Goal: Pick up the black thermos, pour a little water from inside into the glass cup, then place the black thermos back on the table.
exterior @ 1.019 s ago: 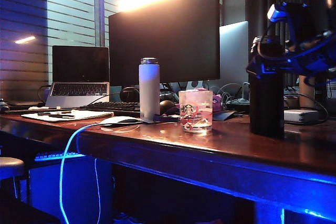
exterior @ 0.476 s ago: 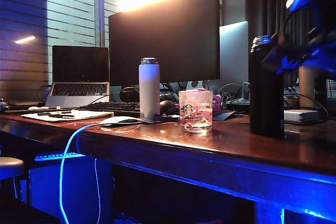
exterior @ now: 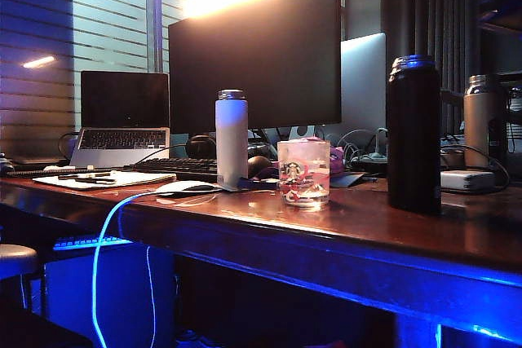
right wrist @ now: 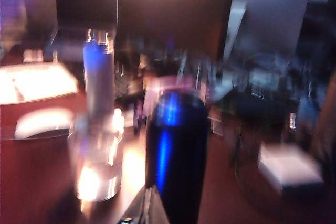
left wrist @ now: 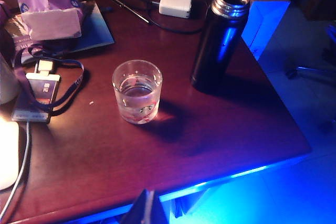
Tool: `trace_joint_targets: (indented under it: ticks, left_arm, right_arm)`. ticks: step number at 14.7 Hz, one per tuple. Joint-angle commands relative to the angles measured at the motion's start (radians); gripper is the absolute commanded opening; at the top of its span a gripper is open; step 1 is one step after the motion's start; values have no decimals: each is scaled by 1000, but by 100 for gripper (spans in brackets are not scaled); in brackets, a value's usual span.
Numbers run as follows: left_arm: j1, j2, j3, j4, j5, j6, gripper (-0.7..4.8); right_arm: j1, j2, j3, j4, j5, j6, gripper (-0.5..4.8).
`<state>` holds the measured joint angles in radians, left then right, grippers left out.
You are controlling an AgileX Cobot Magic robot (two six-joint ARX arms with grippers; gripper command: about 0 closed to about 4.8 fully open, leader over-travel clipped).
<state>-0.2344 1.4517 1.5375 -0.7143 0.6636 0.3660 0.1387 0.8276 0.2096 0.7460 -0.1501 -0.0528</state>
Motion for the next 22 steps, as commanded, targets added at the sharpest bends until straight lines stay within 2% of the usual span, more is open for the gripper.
trace_joint_targets:
  ticks: [1, 3, 8, 11, 22]
  left_arm:
    - [0, -2, 3, 13, 6, 0, -3]
    - [0, -2, 3, 14, 6, 1, -3]
    - [0, -2, 3, 13, 7, 1, -3]
    - [0, -2, 3, 13, 7, 1, -3]
    - [0, -2, 3, 13, 6, 1, -3]
  right_arm:
    - [0, -213, -13, -393, 83, -4, -1]
    - [-2, -360, -55, -528, 170, -7, -1]
    - [-120, -687, -180, -782, 170, -3, -1]
    - [-152, -780, -203, -924, 171, -2, -1]
    - [-161, -826, -203, -914, 171, 34, -1]
